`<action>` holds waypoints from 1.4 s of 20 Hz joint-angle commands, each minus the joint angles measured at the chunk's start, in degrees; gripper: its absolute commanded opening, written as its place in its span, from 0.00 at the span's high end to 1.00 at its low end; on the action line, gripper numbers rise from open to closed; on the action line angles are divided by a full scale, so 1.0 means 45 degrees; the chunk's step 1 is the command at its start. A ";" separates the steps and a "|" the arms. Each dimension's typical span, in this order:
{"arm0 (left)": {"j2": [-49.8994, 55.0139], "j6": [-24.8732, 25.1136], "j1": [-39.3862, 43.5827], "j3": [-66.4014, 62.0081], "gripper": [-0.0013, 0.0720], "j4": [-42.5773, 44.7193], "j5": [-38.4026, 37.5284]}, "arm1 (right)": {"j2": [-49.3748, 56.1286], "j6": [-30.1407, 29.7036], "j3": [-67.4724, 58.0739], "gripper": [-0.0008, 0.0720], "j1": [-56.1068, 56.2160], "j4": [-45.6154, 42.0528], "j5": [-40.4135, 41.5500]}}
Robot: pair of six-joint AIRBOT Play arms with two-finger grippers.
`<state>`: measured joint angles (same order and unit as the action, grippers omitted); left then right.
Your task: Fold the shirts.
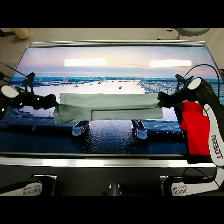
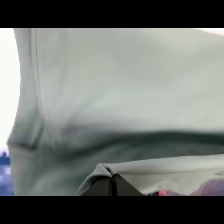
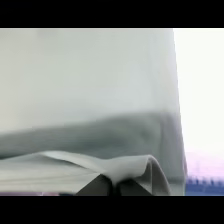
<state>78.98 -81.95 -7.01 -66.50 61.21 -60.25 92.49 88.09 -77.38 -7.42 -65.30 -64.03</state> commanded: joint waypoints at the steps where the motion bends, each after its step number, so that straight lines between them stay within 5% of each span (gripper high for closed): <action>1: 0.2968 -0.0015 0.0015 -0.2749 0.95 -0.0763 -0.0126 | 0.1967 0.0622 -0.2064 0.96 0.0189 -0.0282 0.0481; 4: 0.4721 -0.0262 0.0204 -0.3997 0.94 -0.1030 -0.0578 | 0.2739 0.0967 -0.2200 0.96 0.0189 -0.0355 0.0549; 5: 0.5076 -0.0262 0.0282 -0.4080 0.78 -0.1064 -0.0772 | 0.2977 0.1044 -0.2200 0.92 0.0189 -0.0287 0.0316; 6: 0.5299 -0.0257 0.0335 -0.4085 0.36 -0.1078 -0.0967 | 0.3113 0.1010 -0.2200 0.59 0.0189 -0.0136 0.0121; 7: 0.5319 -0.0238 0.0316 -0.4085 0.16 -0.1049 -0.1064 | 0.3045 0.0393 -0.2220 0.02 0.0136 0.0044 -0.0136; 11: 0.4250 -0.0058 -0.0155 -0.4095 0.19 -0.1044 -0.1088 | 0.2531 -0.0335 -0.2283 0.02 -0.0690 -0.0539 -0.0831; 16: 0.3152 0.0223 0.0432 -0.4090 0.23 -0.1093 -0.1088 | 0.3487 -0.0194 -0.2283 0.03 -0.0831 0.1219 -0.0874; 17: 0.3109 0.0214 0.0685 -0.4090 0.24 -0.1103 -0.1088 | 0.3672 -0.0199 -0.2283 0.13 -0.0670 0.1768 -0.0835; 19: 0.3177 0.0204 0.1292 -0.4080 0.30 -0.1336 -0.1049 | 0.3769 -0.0194 -0.2283 0.68 -0.0369 0.2560 -0.0835; 20: 0.3264 0.0097 0.1695 -0.4080 0.46 -0.1389 -0.0923 | 0.3682 -0.0214 -0.2283 0.94 -0.0350 0.3113 -0.0947; 21: 0.3405 -0.0141 0.2181 -0.4080 0.75 -0.1394 -0.0583 | 0.3458 -0.0520 -0.2288 0.96 -0.0364 0.3944 -0.1156; 22: 0.3599 -0.0350 0.2705 -0.4080 0.94 -0.1409 -0.0121 | 0.3075 -0.1088 -0.2288 0.96 -0.0413 0.4595 -0.1394; 28: 0.5999 -0.1117 0.6586 -0.4085 0.95 -0.5333 0.3531 | -0.1350 -0.0413 -0.2283 0.96 -0.0355 0.4809 -0.3682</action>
<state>101.49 -85.71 15.27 -84.82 47.13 -52.71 94.65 84.58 -87.61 -9.21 -45.50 -74.22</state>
